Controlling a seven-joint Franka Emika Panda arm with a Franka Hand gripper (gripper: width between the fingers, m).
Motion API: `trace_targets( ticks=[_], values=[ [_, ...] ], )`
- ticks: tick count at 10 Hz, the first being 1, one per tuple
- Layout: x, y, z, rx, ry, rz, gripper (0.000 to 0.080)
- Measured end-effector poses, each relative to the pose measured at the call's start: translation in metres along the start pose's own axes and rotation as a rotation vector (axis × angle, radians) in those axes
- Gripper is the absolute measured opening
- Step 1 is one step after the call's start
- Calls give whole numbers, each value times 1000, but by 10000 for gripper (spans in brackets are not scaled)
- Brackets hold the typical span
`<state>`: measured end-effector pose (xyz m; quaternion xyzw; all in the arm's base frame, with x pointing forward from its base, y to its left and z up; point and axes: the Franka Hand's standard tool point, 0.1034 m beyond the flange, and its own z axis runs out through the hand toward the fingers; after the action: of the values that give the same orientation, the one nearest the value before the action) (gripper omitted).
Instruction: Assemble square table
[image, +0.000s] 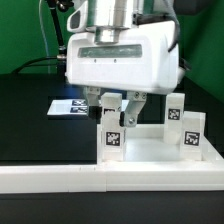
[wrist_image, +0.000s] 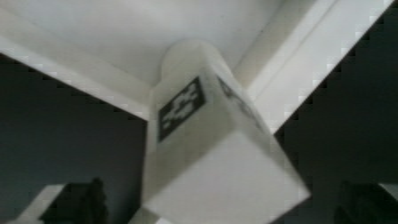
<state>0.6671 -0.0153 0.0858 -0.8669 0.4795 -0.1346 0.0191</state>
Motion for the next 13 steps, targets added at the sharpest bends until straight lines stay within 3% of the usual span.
trace_targets(
  ticks=[1,3,8,10,13],
  values=[
    [-6,1,-2,38,-1,-112,649],
    [-11,-2,-3,67,-36,-271,649],
    [-9,1,0,55,-32,-360,649],
    [-11,3,9,22,-72,-448,649],
    [-9,4,9,20,-68,-450,649]
  ],
)
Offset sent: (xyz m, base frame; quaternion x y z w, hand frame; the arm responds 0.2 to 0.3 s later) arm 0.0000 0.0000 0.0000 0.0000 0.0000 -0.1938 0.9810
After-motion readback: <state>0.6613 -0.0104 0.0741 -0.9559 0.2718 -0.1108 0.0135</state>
